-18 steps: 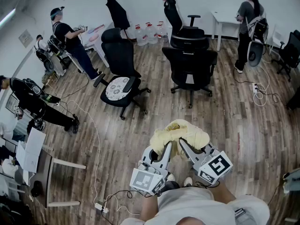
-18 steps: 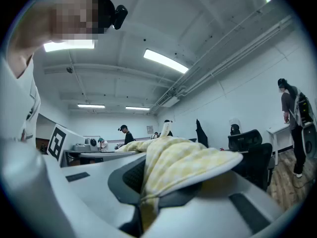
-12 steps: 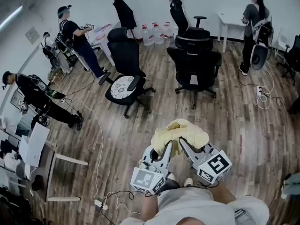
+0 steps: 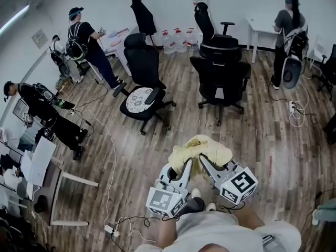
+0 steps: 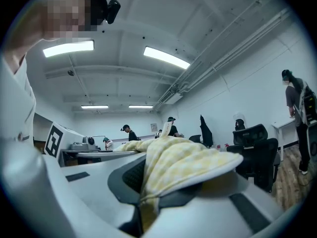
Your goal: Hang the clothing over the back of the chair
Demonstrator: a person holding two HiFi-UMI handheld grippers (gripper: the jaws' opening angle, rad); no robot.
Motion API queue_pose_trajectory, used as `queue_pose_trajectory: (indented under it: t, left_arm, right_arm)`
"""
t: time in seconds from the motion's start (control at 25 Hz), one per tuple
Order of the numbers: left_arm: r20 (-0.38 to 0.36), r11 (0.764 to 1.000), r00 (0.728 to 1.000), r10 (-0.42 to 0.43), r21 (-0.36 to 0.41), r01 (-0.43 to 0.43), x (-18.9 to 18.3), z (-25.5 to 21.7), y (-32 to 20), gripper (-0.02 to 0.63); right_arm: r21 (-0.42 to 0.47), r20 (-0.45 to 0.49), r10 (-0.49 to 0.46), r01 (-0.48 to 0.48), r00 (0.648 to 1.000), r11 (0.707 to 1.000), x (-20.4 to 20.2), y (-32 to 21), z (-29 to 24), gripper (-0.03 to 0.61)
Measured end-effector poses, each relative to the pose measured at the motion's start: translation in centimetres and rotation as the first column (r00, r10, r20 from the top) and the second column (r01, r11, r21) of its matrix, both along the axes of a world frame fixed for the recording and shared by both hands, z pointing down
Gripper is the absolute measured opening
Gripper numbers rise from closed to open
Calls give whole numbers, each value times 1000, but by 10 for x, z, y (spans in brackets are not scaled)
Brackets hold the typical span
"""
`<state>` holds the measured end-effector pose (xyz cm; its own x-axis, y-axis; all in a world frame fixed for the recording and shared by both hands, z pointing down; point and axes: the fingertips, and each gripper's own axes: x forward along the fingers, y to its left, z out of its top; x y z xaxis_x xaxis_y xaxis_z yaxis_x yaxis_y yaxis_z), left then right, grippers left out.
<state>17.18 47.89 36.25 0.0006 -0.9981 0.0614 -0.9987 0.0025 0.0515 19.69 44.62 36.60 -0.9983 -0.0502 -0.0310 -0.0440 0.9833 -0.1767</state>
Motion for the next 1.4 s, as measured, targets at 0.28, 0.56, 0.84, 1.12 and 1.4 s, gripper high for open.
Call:
queue_pose_trajectory:
  t: [0.28, 0.56, 0.84, 1.12, 1.4]
  left_arm:
    - [-10, 1000, 1000, 22, 19, -22, -38, 3, -18, 34]
    - [-19, 998, 998, 66, 25, -65, -79, 2, -32, 34]
    - [-20, 994, 994, 106, 33, -105, -112, 3, -44, 34]
    - [-30, 993, 993, 112, 23, -112, -132, 9, -63, 34]
    - [-33, 996, 995, 90, 10, -89, -152, 14, -96, 35]
  right_arm:
    - [13, -15, 19, -19, 1000, 1000, -37, -17, 2, 37]
    - [12, -28, 59, -59, 998, 998, -77, -30, 1, 37]
    - [23, -27, 101, -100, 995, 995, -107, -41, 2, 37]
    - [18, -40, 101, -101, 994, 995, -128, -60, 8, 37]
    - [5, -43, 79, -79, 996, 997, -148, -92, 13, 37]
